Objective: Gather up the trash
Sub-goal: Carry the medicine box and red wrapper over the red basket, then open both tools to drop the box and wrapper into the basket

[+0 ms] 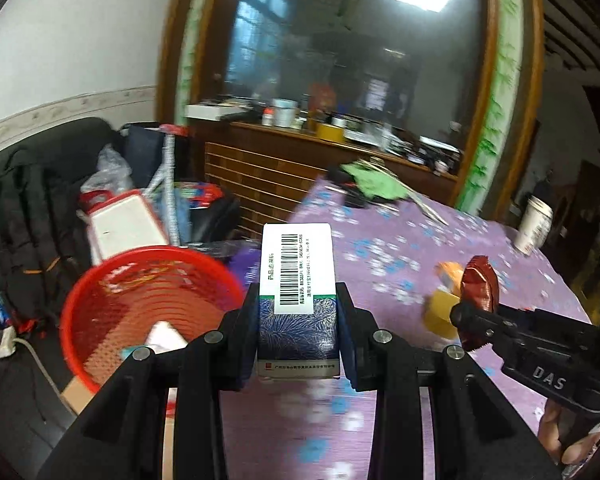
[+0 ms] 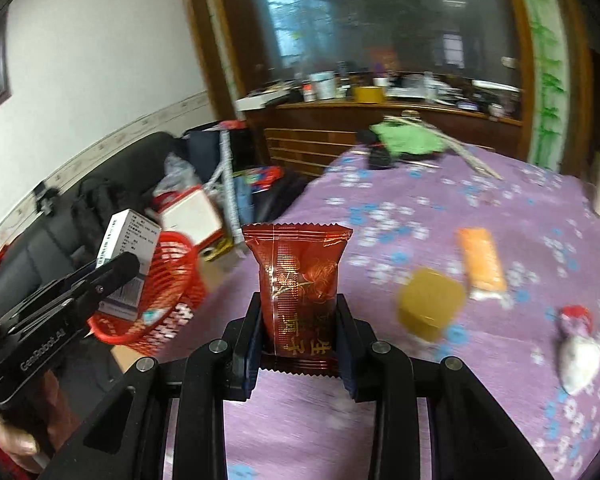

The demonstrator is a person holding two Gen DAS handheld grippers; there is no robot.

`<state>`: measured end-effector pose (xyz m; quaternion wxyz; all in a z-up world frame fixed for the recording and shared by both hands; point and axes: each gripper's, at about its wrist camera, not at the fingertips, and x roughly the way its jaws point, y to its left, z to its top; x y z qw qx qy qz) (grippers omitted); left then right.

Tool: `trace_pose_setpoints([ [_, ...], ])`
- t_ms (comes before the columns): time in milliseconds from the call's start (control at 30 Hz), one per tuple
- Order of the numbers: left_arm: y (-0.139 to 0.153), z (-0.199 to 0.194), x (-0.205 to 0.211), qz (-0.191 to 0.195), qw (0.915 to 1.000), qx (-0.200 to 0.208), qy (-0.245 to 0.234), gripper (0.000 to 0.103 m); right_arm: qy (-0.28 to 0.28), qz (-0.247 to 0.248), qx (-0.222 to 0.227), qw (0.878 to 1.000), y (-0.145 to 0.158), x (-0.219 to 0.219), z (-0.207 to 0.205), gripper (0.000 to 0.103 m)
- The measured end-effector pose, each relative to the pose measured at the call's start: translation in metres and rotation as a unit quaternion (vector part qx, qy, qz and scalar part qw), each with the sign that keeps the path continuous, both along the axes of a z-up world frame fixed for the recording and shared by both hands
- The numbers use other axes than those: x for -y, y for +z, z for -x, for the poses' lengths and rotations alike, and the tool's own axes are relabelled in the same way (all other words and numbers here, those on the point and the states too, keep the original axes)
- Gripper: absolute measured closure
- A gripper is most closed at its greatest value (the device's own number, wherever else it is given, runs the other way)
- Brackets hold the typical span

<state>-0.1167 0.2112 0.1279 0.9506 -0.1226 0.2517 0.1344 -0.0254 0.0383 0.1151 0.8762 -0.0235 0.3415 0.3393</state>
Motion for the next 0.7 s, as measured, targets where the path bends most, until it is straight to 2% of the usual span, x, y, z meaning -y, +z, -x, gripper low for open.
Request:
trace_pose_setpoints([
  [167,-0.008,0.016,-0.056,0.014,0.9983,-0.007,0.057,0.07,0.054,0.007,0.003,0.999,0.005,-0.057,0.009,0.067],
  [333,-0.028,0.019,-0.097,0.033,0.9951,-0.028,0.089,0.07,0.103,0.02,-0.02,0.994,-0.007,-0.121,0.011,0.067],
  [667,-0.056,0.023,-0.136,0.055,0.9909,-0.046,0.114,0.07,0.135,0.023,-0.057,0.989,-0.025,-0.185,-0.001,0.066],
  [700,-0.057,0.021,-0.137,0.055,0.9907,-0.048,0.115,0.066,0.143,0.025,-0.062,0.987,-0.028,-0.19,-0.002,0.061],
])
